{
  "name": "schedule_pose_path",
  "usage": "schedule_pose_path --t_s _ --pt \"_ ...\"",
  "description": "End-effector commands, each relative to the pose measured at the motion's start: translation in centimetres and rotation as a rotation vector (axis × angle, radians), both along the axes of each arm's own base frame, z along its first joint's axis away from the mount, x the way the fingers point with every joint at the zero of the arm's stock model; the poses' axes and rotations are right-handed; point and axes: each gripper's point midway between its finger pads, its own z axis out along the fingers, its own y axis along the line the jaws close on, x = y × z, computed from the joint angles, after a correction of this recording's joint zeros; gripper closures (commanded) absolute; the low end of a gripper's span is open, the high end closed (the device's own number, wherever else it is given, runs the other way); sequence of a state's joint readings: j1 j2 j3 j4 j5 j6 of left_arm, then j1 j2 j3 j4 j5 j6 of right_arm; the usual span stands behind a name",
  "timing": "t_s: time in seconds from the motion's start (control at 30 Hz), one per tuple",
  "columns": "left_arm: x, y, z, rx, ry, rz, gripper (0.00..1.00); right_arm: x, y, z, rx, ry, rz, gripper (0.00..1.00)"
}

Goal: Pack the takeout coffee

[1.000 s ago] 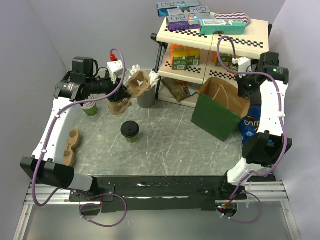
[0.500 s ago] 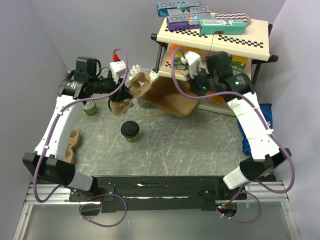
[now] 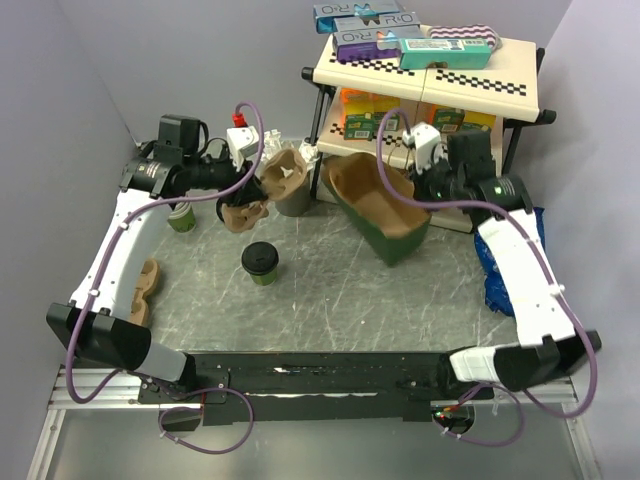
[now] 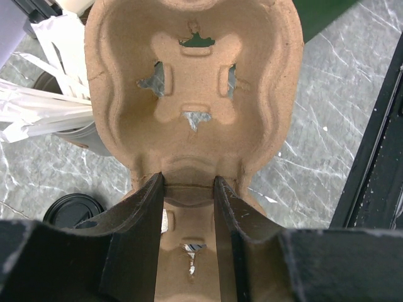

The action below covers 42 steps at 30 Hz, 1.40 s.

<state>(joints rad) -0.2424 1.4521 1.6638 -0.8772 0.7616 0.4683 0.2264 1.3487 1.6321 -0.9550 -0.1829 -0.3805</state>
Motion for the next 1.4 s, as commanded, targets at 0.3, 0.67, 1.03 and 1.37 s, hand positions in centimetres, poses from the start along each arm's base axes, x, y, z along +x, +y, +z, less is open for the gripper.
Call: schedule_pose_path --t_s 0.3,0.67,1.03,1.37 --pt "-4.6 -3.8 3.7 0.003 -0.170 -0.180 0.99 -2.6 -0.3 2.1 -0.072 -0.202 0.144 1.00" --pt "-6.5 -5.0 6.8 -0.013 -0.341 -0.246 0.99 -3.4 -1.2 1.6 -0.186 -0.190 0.208 1.00" --pt "-7.3 -5.0 8.8 -0.060 -0.571 -0.126 0.99 -6.0 1.3 -1.0 -0.066 -0.270 0.322 1.00" --pt "-10.7 -9.1 9.5 -0.149 -0.782 -0.298 0.99 -8.4 2.6 -2.2 0.032 -0.201 0.372 1.00"
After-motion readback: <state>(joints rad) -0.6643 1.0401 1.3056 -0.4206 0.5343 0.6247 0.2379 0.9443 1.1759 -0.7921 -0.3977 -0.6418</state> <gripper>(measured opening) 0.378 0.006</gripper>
